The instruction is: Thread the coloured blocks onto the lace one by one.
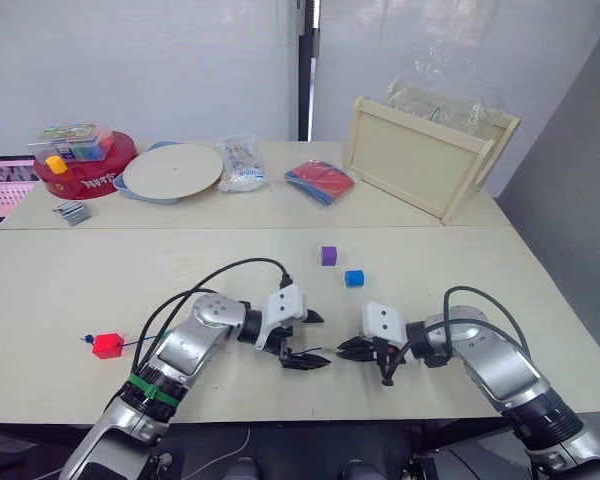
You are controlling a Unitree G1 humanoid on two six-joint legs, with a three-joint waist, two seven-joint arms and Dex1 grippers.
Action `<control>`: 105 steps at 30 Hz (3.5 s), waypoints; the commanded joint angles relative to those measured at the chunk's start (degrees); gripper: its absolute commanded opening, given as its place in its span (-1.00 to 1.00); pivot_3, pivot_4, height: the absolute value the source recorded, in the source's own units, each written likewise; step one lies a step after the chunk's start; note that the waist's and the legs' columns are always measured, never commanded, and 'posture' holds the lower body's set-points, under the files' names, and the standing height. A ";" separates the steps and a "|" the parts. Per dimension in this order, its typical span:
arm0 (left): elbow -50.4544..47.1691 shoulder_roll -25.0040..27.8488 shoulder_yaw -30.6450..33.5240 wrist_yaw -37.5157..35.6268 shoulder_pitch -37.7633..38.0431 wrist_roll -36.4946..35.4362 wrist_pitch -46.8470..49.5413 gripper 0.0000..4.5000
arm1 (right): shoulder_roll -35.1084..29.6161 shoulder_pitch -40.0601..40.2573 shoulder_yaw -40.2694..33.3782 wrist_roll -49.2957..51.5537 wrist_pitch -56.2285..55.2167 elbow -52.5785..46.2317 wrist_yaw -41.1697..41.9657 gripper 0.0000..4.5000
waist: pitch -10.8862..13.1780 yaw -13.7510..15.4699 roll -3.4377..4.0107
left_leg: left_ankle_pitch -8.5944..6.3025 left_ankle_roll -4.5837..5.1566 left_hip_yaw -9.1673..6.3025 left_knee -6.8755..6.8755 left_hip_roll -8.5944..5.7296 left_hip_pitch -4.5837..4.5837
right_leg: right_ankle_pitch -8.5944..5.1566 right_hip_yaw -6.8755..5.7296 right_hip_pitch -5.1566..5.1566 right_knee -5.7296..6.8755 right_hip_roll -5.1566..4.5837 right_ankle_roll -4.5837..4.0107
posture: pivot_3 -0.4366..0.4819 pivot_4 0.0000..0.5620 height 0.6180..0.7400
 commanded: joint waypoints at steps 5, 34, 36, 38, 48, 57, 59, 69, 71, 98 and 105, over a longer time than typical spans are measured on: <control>0.95 -1.77 -0.72 1.03 -0.45 1.49 -0.19 0.61 | -0.13 -0.13 -0.74 0.22 1.31 -2.60 -0.75 -1.00 | 0.00 0.25 0.00 | 0.00 0.00 0.00 0.02 -0.01 0.00 | 0.00 0.00 0.01 0.00 -0.01 0.00 | -0.05 -0.47 1.00; 1.70 -0.81 3.58 -0.11 0.83 -0.55 -0.31 -1.00 | 1.22 2.98 -8.66 7.77 12.16 -9.78 -5.96 0.05 | 0.00 0.83 -0.01 | 0.00 0.00 -0.01 0.06 -0.04 -0.02 | 0.00 -0.01 0.01 0.00 -0.04 0.01 | -0.05 -0.47 1.00; 0.74 -0.31 4.96 -0.65 1.71 -1.94 0.33 -1.00 | 1.84 4.36 -12.00 10.44 14.86 -11.43 -8.01 0.38 | 0.00 0.88 -0.01 | 0.00 -0.01 -0.01 0.06 -0.05 -0.03 | 0.00 0.00 0.01 0.00 -0.05 0.01 | -0.05 -0.47 1.00; -0.68 0.65 6.39 -1.40 2.80 -3.75 1.54 -1.00 | 2.90 5.97 -16.06 13.05 17.39 -12.41 -10.74 0.68 | 0.00 0.89 -0.01 | 0.00 -0.01 -0.01 0.06 -0.05 -0.03 | 0.00 0.00 0.01 0.00 -0.06 0.01 | -0.05 -0.47 1.00; -3.18 4.33 9.05 -1.73 5.96 -5.99 3.13 -1.00 | 16.18 14.15 -22.57 8.79 14.44 -11.20 -34.11 0.99 | -0.01 0.67 0.00 | 0.00 0.00 -0.01 0.04 -0.04 -0.01 | 0.00 0.01 0.01 0.04 -0.04 0.01 | -0.05 -0.47 1.00; -3.61 5.01 9.19 -1.24 6.23 -5.69 3.44 -1.00 | 34.18 13.31 -16.37 -3.37 6.22 -6.01 -56.84 0.99 | -0.02 0.14 0.01 | 0.02 -0.03 0.00 0.01 -0.03 -0.01 | 0.00 0.03 -0.05 0.10 -0.04 0.01 | -0.05 -0.47 1.00; -3.55 5.16 9.17 -1.10 6.15 -5.55 3.41 -1.00 | 37.57 11.84 -15.16 -6.64 4.61 -2.50 -62.14 0.99 | -0.02 -0.08 0.01 | 0.02 -0.03 -0.01 -0.01 -0.02 0.00 | 0.00 0.03 -0.07 0.12 -0.04 0.01 | -0.05 -0.47 1.00; -3.47 5.53 9.27 -0.90 6.12 -5.41 3.55 -1.00 | 45.95 -0.39 -17.92 -9.73 -4.87 18.61 -74.31 0.99 | -0.02 -0.81 0.02 | 0.05 -0.08 0.00 -0.10 0.00 0.07 | 0.01 0.03 -0.10 0.20 -0.03 0.00 | -0.05 -0.47 1.00; -3.76 5.56 9.37 -0.72 6.15 -5.48 3.81 -1.00 | 46.39 -1.15 -18.53 -9.35 -5.47 20.25 -74.79 0.65 | -0.02 -0.85 0.02 | 0.05 -0.09 0.00 -0.13 0.01 0.10 | 0.01 0.04 -0.10 0.23 -0.02 0.00 | -0.05 -0.47 1.00; -1.99 4.26 8.33 -0.43 5.22 -4.62 2.77 -1.00 | 36.26 29.34 -4.93 -6.15 2.42 -16.65 -59.46 -0.46 | -0.02 -0.68 0.02 | 0.04 -0.08 -0.02 -0.20 0.00 0.06 | 0.00 0.04 -0.12 0.19 -0.02 0.01 | -0.05 -0.47 1.00; -2.81 4.74 8.25 -0.44 5.64 -4.75 3.23 -1.00 | 36.24 28.76 -6.35 -4.32 3.45 -17.84 -57.34 0.15 | -0.03 -0.64 0.01 | 0.04 -0.08 -0.03 -0.20 0.00 0.07 | 0.00 0.03 -0.11 0.18 -0.02 0.01 | -0.05 -0.47 1.00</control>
